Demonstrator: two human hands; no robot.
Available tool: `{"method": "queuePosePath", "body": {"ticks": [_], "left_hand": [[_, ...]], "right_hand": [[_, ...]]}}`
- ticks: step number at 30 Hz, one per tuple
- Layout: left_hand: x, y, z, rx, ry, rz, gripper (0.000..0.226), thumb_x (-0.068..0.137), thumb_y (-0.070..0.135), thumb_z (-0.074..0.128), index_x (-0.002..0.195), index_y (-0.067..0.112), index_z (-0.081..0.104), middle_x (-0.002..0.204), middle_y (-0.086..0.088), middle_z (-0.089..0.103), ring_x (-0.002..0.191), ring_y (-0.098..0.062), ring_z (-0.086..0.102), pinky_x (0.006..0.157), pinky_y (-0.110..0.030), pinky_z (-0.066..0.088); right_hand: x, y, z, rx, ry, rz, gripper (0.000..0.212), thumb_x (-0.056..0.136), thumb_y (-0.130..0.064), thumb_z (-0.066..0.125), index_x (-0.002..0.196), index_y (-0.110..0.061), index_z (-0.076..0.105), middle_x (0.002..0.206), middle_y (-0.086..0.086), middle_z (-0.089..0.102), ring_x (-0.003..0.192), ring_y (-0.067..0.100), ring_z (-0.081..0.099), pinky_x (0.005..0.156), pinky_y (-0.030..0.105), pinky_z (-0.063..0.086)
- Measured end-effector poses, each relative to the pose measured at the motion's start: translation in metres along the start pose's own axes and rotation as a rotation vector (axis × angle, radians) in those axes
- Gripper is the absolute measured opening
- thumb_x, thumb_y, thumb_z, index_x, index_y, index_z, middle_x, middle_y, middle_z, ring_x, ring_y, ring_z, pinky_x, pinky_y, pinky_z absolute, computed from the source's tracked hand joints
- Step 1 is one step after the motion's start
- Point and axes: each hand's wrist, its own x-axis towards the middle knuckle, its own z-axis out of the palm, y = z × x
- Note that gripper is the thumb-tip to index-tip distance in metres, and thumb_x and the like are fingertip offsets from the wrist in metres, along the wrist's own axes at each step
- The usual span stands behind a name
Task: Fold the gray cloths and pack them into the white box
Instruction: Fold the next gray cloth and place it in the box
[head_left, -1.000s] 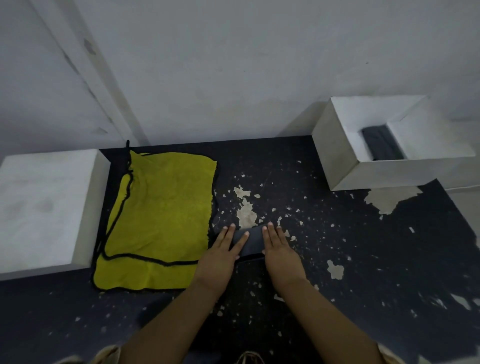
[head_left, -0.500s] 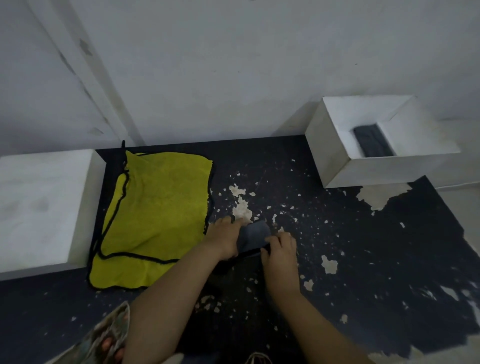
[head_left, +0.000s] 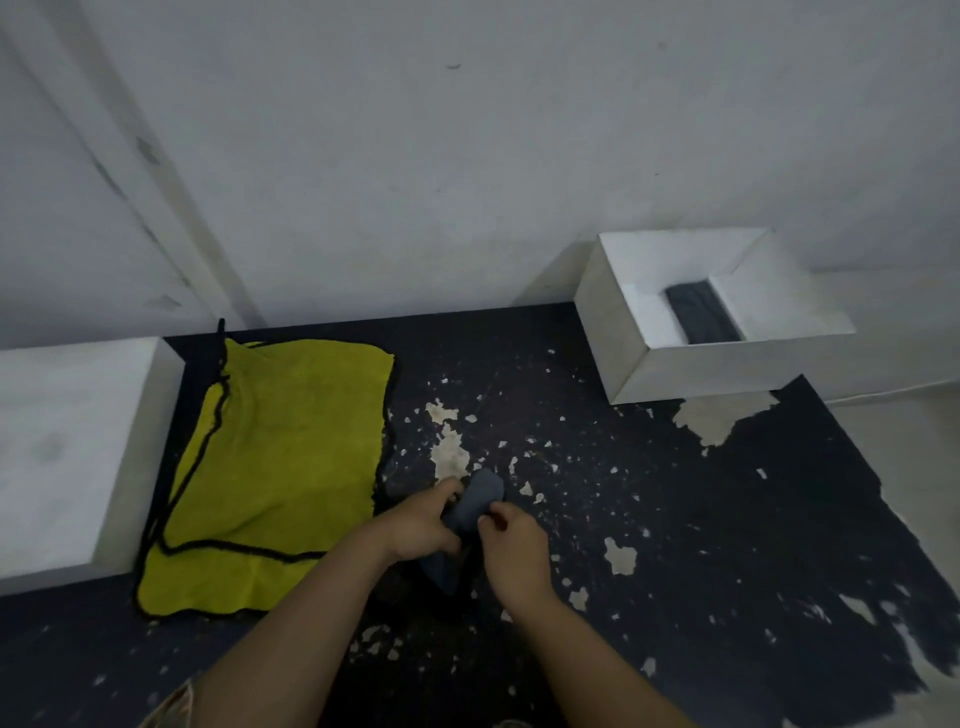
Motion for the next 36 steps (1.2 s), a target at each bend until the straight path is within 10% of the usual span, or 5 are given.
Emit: {"method": "queuePosePath", "body": {"ticks": [4,7,15,36], "left_hand": [[-0.002,0.021,0.006,-0.231,0.068,0.021,0.047,0.074,-0.002,0.061,0.109,0.025,0.046,0.113,-0.007,0.058,0.104,-0.022,0.057,0.078,-0.030,0.045],[-0.001,0.042,0.011,-0.412,0.112,0.051,0.057,0.075,-0.007,0.061,0.114,0.031,0.044,0.112,-0.002,0.060,0.105,-0.018,0.058,0.090,-0.036,0.049],[0.032,0.141,0.029,-0.723,0.226,0.243,0.064,0.078,-0.006,0.065,0.130,0.024,0.042,0.119,-0.004,0.062,0.109,-0.019,0.060,0.088,-0.034,0.053],[0.165,0.315,0.028,-0.769,0.425,0.309,0.032,0.080,0.011,0.070,0.109,0.020,0.061,0.101,-0.005,0.073,0.090,-0.017,0.070,0.065,-0.029,0.057]], "right_hand": [[0.009,-0.002,-0.023,0.043,0.018,-0.081,0.024,0.093,-0.012,0.051,0.114,-0.010,0.062,0.111,0.004,0.061,0.086,0.008,0.055,0.065,0.005,0.041],[0.019,-0.006,-0.046,0.080,0.024,-0.134,0.029,0.091,-0.014,0.056,0.120,-0.017,0.058,0.117,0.000,0.052,0.095,0.005,0.050,0.089,0.014,0.041],[0.062,-0.022,-0.147,0.456,-0.085,-0.261,0.029,0.091,-0.010,0.056,0.111,-0.031,0.059,0.122,-0.005,0.059,0.111,0.009,0.055,0.096,0.032,0.050],[0.229,-0.029,-0.336,0.560,-0.120,-0.344,0.026,0.089,0.001,0.055,0.091,-0.025,0.051,0.084,0.001,0.069,0.066,0.002,0.068,0.050,0.012,0.049]]}}
